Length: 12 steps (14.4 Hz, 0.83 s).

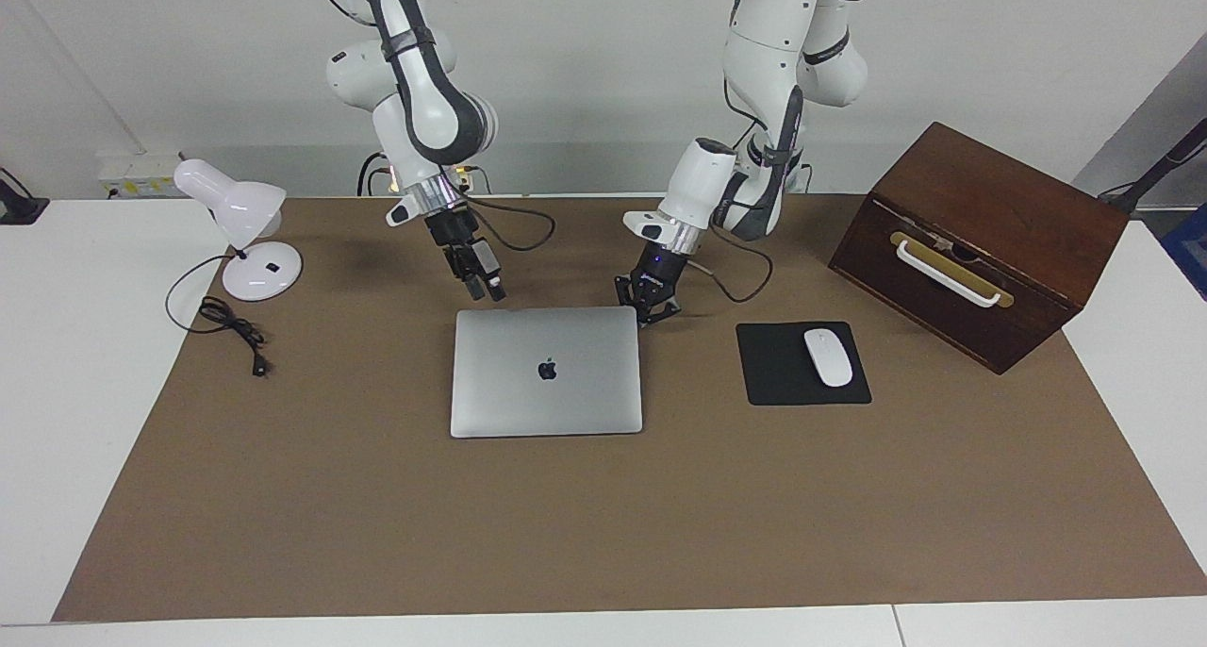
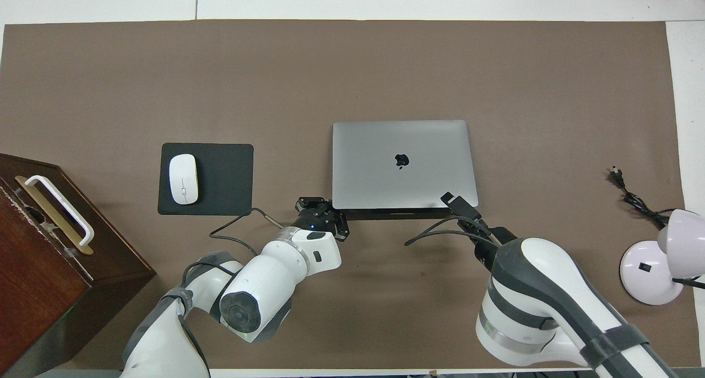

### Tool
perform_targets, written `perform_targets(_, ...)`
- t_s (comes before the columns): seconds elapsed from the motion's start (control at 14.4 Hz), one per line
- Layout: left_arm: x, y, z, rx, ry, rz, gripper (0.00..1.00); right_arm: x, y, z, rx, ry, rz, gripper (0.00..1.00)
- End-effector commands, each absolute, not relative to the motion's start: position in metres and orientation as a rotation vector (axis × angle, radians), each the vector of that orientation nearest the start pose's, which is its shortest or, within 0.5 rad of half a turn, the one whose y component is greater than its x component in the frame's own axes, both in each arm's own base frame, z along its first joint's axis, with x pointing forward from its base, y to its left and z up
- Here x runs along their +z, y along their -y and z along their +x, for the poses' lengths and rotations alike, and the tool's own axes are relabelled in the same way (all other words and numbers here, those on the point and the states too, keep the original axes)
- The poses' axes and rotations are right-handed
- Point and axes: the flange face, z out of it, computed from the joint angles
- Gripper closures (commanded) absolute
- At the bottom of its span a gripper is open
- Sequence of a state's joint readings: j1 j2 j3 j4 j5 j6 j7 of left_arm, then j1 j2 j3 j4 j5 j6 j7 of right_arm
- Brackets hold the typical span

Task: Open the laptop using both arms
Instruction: 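Brace the laptop front with the left gripper while the right gripper reaches the lid, then lift the laptop lid upward with the right gripper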

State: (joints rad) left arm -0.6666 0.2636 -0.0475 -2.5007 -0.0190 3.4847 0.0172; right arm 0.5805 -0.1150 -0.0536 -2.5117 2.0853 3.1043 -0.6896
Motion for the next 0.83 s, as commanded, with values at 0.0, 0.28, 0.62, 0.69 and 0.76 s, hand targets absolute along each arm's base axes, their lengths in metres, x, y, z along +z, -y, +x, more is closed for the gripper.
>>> perform_targets(0.0, 0.261, 0.342, 0.395, -1.141, -1.119, -2.992, 1.0, 0.316, -0.146, 0.412, -0.528, -1.051, -2.202, 0.0)
perform_targets(0.28, 0.257, 0.342, 0.394, -1.129, -1.126, -2.99, 1.0, 0.311, -0.139, 0.437, -0.553, -1.054, -2.197, 0.0)
perform_targets(0.62, 0.256, 0.342, 0.394, -1.124, -1.133, -2.987, 1.0, 0.314, -0.14, 0.455, -0.579, -1.046, -2.19, 0.0)
perform_targets(0.69, 0.256, 0.342, 0.394, -1.124, -1.133, -2.987, 1.0, 0.318, -0.142, 0.459, -0.586, -1.042, -2.179, 0.0)
perform_targets(0.76, 0.256, 0.342, 0.394, -1.124, -1.133, -2.987, 1.0, 0.32, -0.146, 0.463, -0.588, -1.032, -2.174, 0.0)
